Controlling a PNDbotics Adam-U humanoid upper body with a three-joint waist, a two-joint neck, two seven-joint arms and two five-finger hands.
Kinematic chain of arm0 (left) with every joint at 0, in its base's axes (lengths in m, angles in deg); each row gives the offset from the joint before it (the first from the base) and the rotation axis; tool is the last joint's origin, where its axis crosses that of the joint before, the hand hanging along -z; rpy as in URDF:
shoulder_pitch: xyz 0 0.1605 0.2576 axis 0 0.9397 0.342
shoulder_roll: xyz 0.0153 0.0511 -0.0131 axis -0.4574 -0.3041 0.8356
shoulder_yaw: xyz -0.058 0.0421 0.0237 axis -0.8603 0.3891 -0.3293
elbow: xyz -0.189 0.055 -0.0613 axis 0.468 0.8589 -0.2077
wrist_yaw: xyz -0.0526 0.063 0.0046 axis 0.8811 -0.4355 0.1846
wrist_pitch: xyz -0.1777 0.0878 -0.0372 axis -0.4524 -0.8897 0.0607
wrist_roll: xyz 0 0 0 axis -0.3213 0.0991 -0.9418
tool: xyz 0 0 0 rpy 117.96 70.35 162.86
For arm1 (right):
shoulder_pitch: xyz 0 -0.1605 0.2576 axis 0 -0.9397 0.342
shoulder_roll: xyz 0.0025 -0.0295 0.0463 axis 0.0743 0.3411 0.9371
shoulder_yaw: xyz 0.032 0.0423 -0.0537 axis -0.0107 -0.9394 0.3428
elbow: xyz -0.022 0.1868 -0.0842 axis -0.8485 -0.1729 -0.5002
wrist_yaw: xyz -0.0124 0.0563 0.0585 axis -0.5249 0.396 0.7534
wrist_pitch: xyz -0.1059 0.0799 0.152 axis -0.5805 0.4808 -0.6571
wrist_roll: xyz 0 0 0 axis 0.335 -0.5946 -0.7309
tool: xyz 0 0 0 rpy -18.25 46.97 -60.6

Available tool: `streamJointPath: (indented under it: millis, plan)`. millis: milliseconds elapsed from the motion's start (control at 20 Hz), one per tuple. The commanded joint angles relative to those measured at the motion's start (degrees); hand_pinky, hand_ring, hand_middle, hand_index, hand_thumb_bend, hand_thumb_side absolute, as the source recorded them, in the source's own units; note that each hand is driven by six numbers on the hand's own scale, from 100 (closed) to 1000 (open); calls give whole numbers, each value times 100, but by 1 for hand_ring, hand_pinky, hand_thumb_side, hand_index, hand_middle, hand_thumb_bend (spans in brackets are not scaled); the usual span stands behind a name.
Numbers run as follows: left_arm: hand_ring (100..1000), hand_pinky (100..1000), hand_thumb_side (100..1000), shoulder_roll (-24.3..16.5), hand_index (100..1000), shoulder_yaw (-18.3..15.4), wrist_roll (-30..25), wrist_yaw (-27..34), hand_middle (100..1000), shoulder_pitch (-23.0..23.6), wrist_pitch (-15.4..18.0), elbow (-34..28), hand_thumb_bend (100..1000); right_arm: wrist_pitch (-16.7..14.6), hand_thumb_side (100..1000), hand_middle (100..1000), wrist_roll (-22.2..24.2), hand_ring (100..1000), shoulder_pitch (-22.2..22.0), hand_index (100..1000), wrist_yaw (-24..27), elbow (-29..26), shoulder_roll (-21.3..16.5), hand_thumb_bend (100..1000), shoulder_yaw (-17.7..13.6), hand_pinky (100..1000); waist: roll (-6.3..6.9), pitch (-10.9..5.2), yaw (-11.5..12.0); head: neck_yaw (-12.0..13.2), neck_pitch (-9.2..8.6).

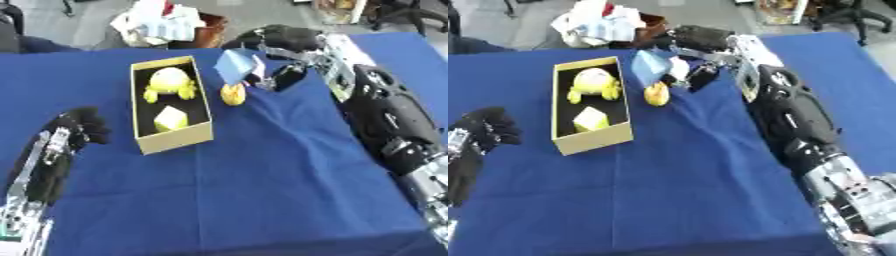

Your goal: Pick up objects on the table and place them in the box.

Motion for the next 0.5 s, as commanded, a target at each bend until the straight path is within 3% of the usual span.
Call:
streamJointPath:
  millis: [50,250,500]
  plan:
    - [652,633,794,-91,787,33,-40,20,628,-86,6,-122,100,-125,102,487,351,703,225,973,15,-26,226,100,-160,752,11,-46,35,-91,27]
    - [653,633,789,-86,788,74,-83,36,628,-145,5,-130,100,-125,112,499,508,708,239,978,-276,170,565,100,-353,754,22,-16,138,-213,23]
    - [652,634,790,-74,788,104,-118,61,628,-206,-1,-137,100,-125,152,612,676,762,151,1000,-1054,349,892,100,-450,777,31,16,250,-349,-9]
